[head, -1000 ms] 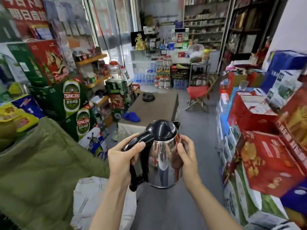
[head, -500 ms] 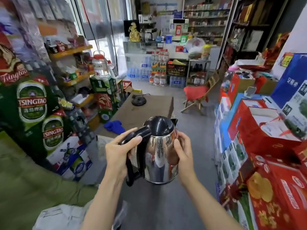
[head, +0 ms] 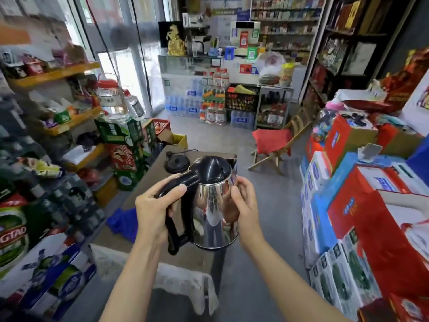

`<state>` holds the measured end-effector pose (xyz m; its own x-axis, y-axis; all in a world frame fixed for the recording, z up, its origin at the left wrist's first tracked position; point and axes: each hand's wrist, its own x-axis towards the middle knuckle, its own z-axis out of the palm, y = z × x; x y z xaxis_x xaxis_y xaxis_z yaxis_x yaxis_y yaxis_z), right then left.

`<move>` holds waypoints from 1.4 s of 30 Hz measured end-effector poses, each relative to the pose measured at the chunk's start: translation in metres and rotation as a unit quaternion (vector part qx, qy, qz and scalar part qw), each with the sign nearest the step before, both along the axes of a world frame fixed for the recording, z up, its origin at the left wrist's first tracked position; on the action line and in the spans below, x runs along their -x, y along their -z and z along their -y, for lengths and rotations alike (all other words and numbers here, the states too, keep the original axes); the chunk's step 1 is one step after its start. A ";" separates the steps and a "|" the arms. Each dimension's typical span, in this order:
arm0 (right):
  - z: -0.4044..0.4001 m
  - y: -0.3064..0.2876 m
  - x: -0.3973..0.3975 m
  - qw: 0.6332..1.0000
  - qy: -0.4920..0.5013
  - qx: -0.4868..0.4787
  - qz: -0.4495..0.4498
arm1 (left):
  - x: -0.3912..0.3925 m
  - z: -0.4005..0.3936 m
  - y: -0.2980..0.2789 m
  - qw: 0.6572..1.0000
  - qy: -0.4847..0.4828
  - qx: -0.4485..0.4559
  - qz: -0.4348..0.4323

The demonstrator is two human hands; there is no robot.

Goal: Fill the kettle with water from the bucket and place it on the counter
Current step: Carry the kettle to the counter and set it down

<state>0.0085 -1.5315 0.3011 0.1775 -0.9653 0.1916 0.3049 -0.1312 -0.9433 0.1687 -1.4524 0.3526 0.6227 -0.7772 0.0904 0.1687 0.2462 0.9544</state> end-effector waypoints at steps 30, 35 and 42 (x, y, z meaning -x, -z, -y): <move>0.485 0.060 -0.172 0.948 -0.305 -0.064 -0.065 | -0.116 0.412 0.061 0.967 -0.253 -0.038 -0.003; 0.536 0.064 -0.211 0.922 -0.374 -0.063 -0.083 | -0.137 0.449 0.065 0.949 -0.313 -0.036 0.007; 0.598 0.068 -0.251 0.867 -0.484 -0.056 -0.100 | -0.136 0.494 0.075 0.909 -0.416 -0.021 0.010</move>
<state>0.2599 -2.1295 0.2327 0.9344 -0.3556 -0.0218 0.0498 0.1910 -0.9803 0.3044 -1.9465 0.2781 0.9951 -0.0414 0.0893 -0.0767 0.2430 0.9670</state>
